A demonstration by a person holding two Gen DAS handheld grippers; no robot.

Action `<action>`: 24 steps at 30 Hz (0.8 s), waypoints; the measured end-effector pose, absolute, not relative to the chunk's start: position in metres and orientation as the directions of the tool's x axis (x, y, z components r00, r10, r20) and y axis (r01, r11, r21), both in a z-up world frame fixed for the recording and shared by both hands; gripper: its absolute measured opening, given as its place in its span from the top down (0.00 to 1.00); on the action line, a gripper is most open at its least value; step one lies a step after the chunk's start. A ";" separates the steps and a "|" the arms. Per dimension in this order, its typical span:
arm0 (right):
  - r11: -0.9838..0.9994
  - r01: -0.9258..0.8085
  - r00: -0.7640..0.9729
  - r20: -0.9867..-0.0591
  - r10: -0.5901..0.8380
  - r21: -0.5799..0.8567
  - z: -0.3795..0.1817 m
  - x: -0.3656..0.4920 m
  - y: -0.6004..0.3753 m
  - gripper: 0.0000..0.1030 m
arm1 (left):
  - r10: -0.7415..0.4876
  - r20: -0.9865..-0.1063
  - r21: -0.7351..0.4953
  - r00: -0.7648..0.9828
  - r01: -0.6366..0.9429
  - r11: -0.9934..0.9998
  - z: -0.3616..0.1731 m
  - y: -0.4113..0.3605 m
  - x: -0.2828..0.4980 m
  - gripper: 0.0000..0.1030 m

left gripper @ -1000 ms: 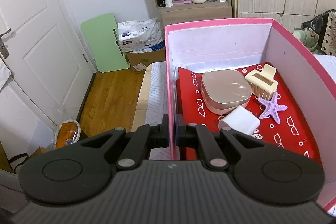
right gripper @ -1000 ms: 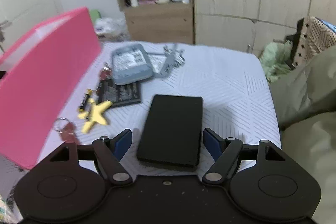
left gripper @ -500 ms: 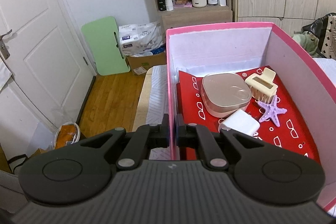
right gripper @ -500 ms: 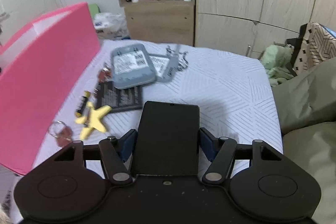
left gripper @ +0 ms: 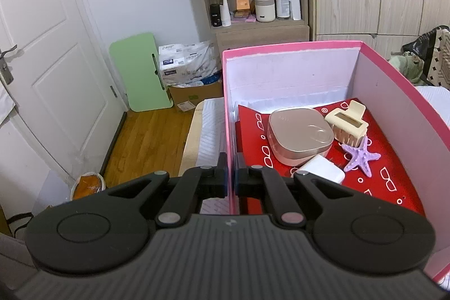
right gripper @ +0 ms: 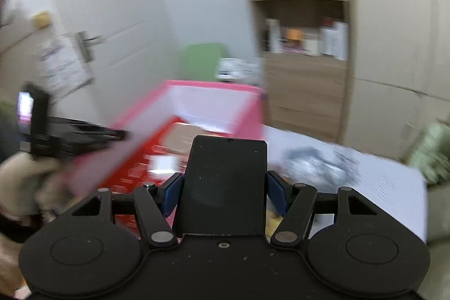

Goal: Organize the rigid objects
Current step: 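Carry the black power bank into the pink box and open the right tool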

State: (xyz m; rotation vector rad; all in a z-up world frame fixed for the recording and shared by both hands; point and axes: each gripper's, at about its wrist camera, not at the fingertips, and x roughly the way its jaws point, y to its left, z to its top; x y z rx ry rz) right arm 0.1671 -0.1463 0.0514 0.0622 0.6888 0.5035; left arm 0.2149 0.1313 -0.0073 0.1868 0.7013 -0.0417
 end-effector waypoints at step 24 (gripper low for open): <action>0.362 -0.902 -0.064 -0.902 0.427 0.235 0.003 0.269 0.033 0.33 | 0.019 -0.637 0.144 0.771 0.094 0.985 -0.007 0.132 0.214 0.97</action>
